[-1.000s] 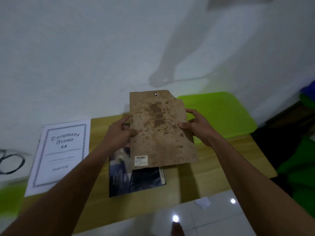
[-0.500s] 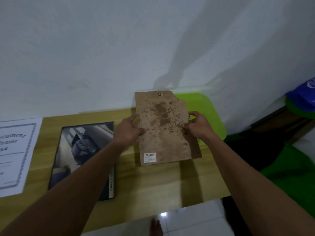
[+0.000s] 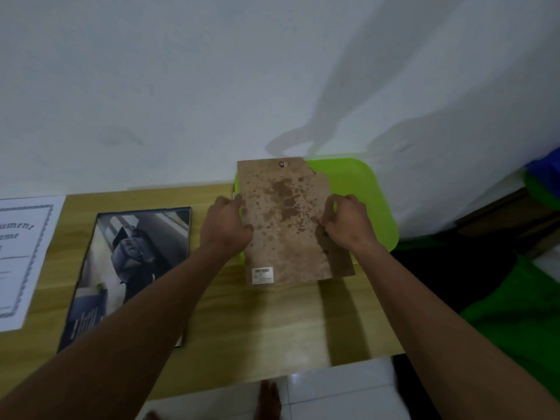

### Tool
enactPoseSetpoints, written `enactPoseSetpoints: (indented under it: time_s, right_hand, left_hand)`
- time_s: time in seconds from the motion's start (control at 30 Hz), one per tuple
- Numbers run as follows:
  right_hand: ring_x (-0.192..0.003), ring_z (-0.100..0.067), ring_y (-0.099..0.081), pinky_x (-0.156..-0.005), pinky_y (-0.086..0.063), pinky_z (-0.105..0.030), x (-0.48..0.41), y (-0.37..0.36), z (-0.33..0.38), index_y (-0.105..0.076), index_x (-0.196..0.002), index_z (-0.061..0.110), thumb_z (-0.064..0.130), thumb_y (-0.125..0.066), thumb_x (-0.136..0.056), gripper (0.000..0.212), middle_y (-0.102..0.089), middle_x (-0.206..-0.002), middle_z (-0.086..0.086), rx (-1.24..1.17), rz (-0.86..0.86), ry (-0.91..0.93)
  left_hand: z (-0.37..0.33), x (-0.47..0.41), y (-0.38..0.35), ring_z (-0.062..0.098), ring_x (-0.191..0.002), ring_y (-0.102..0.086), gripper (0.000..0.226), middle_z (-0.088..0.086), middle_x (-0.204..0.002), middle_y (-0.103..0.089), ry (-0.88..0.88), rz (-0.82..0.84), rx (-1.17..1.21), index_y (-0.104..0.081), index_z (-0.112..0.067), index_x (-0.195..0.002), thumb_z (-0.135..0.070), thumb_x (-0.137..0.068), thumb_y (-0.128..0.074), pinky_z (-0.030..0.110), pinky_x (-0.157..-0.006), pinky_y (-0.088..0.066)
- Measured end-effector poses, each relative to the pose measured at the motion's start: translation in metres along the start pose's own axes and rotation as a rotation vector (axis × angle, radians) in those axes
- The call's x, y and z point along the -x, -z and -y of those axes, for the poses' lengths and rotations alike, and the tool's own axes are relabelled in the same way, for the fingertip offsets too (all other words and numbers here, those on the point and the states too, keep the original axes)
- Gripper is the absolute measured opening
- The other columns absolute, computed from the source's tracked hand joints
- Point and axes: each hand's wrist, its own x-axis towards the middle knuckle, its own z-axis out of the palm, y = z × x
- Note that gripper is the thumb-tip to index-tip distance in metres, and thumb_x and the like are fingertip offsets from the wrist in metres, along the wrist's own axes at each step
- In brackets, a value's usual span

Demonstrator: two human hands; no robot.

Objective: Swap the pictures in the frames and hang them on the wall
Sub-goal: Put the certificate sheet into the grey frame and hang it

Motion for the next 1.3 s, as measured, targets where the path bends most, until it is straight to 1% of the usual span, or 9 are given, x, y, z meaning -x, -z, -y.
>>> enactPoseSetpoints:
  time_s: [0.13,0.27,0.53,0.67,0.77,0.93,1.0,1.1,1.3]
  right_hand:
    - [-0.14,-0.035,-0.033,-0.115,-0.03,-0.039,0.005,-0.004,-0.005,-0.05,-0.136,0.006,0.036,-0.064,-0.092,0.055,-0.044,-0.146,-0.016,0.108,0.116,0.133]
    - [-0.145,-0.032,-0.026,-0.12,-0.014,-0.034,0.006,-0.002,-0.005,-0.042,-0.143,0.003,0.037,-0.058,-0.096,0.061,-0.038,-0.151,-0.017,0.133,0.156,0.149]
    - [-0.13,-0.033,-0.044,-0.103,-0.038,-0.035,0.013,-0.001,0.026,-0.058,-0.11,0.011,0.03,-0.063,-0.091,0.027,-0.056,-0.128,-0.017,0.122,0.077,0.214]
    - [-0.112,-0.031,-0.057,-0.092,-0.049,-0.036,0.031,-0.013,0.081,-0.053,-0.134,0.019,0.03,-0.059,-0.092,0.044,-0.06,-0.121,-0.01,0.112,0.04,0.274]
    - [-0.117,-0.034,-0.056,-0.091,-0.048,-0.036,0.048,-0.036,0.129,-0.06,-0.123,0.012,0.031,-0.057,-0.093,0.036,-0.061,-0.124,-0.015,0.135,0.04,0.282]
    - [-0.129,-0.032,-0.049,-0.102,-0.044,-0.036,0.085,-0.09,0.201,-0.049,-0.14,0.007,0.033,-0.055,-0.098,0.05,-0.052,-0.14,-0.014,0.066,0.144,0.295]
    - [-0.127,-0.032,-0.05,-0.102,-0.046,-0.039,0.099,-0.116,0.221,-0.05,-0.139,0.008,0.033,-0.056,-0.097,0.05,-0.053,-0.14,-0.014,0.052,0.179,0.274]
    - [-0.119,-0.034,-0.054,-0.095,-0.05,-0.04,0.115,-0.155,0.238,-0.056,-0.13,0.01,0.035,-0.061,-0.093,0.045,-0.054,-0.128,-0.014,0.074,0.244,0.187]
    - [-0.122,-0.035,-0.043,-0.096,-0.045,-0.043,0.128,-0.202,0.241,-0.053,-0.12,0.007,0.033,-0.061,-0.094,0.038,-0.044,-0.128,-0.016,0.23,0.263,0.069]
  left_hand:
    - [0.006,0.002,-0.009,0.031,-0.139,-0.031,0.075,0.012,-0.154,-0.032,-0.135,0.091,-0.126,-0.037,-0.012,-0.147,-0.051,-0.086,-0.059,0.045,-0.11,-0.036]
    - [0.012,0.004,-0.013,0.027,-0.144,-0.024,0.084,0.011,-0.158,-0.024,-0.173,0.153,-0.157,-0.029,-0.01,-0.15,-0.059,-0.087,-0.055,0.042,-0.115,-0.029]
    - [0.021,0.016,0.02,0.025,-0.14,-0.032,0.073,0.008,-0.154,-0.033,-0.174,0.118,-0.072,-0.032,-0.01,-0.149,-0.051,-0.092,-0.054,0.037,-0.111,-0.032]
    - [0.062,0.035,0.048,0.027,-0.139,-0.036,0.071,0.011,-0.152,-0.037,-0.109,0.084,-0.038,-0.036,-0.006,-0.147,-0.049,-0.093,-0.054,0.037,-0.111,-0.034]
    - [0.102,0.057,0.074,0.029,-0.129,-0.047,0.061,0.013,-0.14,-0.052,-0.073,0.033,-0.001,-0.048,-0.006,-0.138,-0.045,-0.093,-0.056,0.037,-0.104,-0.04]
    - [0.179,0.092,0.11,0.027,-0.094,-0.063,0.028,0.009,-0.099,-0.068,-0.019,-0.022,0.027,-0.067,-0.012,-0.102,-0.036,-0.088,-0.062,0.033,-0.076,-0.049]
    - [0.209,0.103,0.117,0.03,-0.094,-0.063,0.027,0.012,-0.099,-0.068,0.009,-0.02,0.043,-0.068,-0.01,-0.099,-0.034,-0.086,-0.065,0.034,-0.074,-0.047]
    - [0.249,0.118,0.116,0.036,-0.111,-0.057,0.048,0.019,-0.119,-0.062,0.082,0.031,0.003,-0.061,-0.002,-0.121,-0.034,-0.085,-0.068,0.038,-0.089,-0.045]
    - [0.294,0.133,0.098,0.032,-0.081,-0.058,0.033,0.015,-0.092,-0.06,0.161,0.058,0.023,-0.064,-0.003,-0.093,-0.033,-0.081,-0.07,0.029,-0.063,-0.036]
